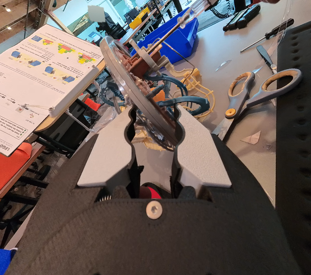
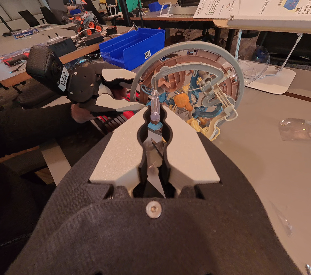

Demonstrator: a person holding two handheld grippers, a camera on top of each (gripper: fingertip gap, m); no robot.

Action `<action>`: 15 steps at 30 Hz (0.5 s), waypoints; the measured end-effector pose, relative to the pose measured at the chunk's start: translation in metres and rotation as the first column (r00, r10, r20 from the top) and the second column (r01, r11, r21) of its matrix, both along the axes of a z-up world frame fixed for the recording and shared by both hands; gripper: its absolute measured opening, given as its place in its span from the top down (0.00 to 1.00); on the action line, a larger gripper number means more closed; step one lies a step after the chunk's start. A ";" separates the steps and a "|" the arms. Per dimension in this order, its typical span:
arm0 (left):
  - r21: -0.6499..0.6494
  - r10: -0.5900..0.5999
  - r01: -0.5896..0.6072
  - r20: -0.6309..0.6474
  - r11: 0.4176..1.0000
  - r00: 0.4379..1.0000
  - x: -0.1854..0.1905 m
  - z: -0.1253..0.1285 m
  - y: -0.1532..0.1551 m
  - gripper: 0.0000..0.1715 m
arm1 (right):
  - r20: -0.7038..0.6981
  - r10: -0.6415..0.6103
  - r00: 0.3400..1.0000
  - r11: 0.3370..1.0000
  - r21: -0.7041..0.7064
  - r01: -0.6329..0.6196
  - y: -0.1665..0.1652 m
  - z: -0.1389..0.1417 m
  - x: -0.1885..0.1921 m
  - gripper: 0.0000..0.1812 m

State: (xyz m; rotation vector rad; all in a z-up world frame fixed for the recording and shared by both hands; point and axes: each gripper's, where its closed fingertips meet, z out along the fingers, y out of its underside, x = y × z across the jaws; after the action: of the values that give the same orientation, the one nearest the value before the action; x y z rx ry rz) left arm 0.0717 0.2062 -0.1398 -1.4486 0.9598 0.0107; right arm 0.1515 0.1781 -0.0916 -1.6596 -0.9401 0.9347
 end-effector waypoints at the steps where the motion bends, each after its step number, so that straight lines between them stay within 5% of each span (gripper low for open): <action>1: -0.002 0.000 0.000 -0.001 1.000 1.000 0.001 0.000 0.000 0.75 | 0.014 0.004 1.000 1.000 -0.004 -0.004 0.001 0.001 0.001 0.96; 5: -0.006 0.008 -0.008 -0.024 1.000 1.000 0.002 0.001 0.000 0.75 | -0.016 0.048 0.999 0.996 -0.079 -0.049 0.004 0.009 0.003 0.95; 8: -0.028 0.014 -0.014 -0.008 1.000 1.000 0.004 0.003 0.001 0.76 | 0.039 0.076 0.996 0.997 -0.001 -0.076 0.009 0.017 0.004 0.95; 15: -0.173 0.026 0.009 0.199 0.985 0.980 0.007 0.003 0.000 0.75 | 0.245 0.142 0.959 0.974 0.136 -0.179 0.022 0.038 -0.009 0.96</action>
State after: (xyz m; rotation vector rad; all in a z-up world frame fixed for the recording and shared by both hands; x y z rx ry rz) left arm 0.0785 0.2059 -0.1372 -1.5802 0.8041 -0.2140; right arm 0.1424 0.2001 -0.0532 -1.5984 -1.2927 0.7594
